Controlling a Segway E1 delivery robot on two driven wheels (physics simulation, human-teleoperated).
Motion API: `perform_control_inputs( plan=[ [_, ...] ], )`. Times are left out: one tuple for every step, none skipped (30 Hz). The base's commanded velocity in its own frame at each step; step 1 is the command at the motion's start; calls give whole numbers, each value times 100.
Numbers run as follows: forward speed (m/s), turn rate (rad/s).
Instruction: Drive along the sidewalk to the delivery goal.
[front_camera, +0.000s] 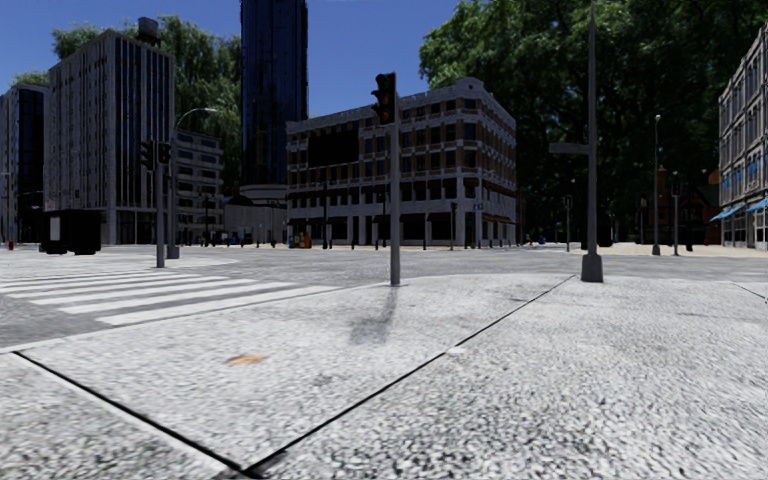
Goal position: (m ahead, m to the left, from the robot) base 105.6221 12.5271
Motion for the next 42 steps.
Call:
perform_control_inputs(
  plan=[
    [200, 10],
    [200, 32],
    [200, 32],
    [200, 49],
    [200, 54],
    [200, 55],
    [200, 55],
    [200, 55],
    [200, 56],
    [200, 56],
    [200, 56],
    [200, 56],
    [200, 56],
    [200, 56],
    [200, 56],
    [200, 56],
    [200, 56],
    [200, 56],
    [200, 56],
    [200, 56],
    [200, 56],
    [200, 56],
    [200, 52],
    [200, 0],
    [200, 0],
    [200, 0],
    [200, 0],
    [200, 0],
    [200, 0],
    [200, 0],
    [200, 4],
    [200, 4],
    [200, 4],
    [200, 5],
    [200, 7],
    [200, 14],
    [200, 14],
    [200, 26],
    [200, 37],
    [200, 41],
    [200, 41],
    [200, 44]
  ],
)
